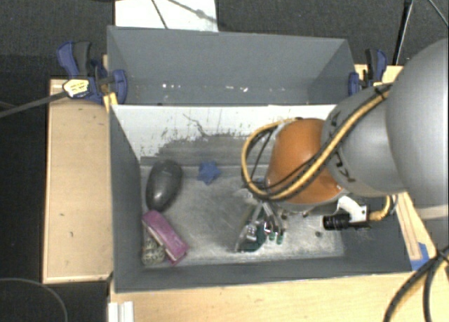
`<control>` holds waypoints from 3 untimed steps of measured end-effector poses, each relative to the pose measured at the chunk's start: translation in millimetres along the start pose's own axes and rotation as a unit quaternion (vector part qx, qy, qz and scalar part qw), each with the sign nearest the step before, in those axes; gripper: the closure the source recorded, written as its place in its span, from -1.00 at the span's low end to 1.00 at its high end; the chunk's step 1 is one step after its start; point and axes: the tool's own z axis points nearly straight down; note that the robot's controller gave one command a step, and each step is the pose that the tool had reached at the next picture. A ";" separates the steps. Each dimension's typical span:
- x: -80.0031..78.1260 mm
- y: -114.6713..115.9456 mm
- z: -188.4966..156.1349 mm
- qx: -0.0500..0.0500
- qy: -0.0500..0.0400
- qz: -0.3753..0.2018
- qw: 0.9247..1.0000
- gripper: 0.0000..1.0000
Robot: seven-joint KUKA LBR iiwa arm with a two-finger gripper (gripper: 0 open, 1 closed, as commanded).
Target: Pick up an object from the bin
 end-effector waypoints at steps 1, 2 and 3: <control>-37.6 -47.9 -5.3 0.001 0.000 0.096 0.995 -1.00; -48.4 -92.7 2.5 -0.001 -0.001 0.172 0.985 -1.00; -51.8 -93.8 0.6 -0.002 -0.007 0.176 0.984 1.00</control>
Offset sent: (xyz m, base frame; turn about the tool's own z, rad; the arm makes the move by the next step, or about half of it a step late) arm 0.0188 -0.0561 0.0050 0.1917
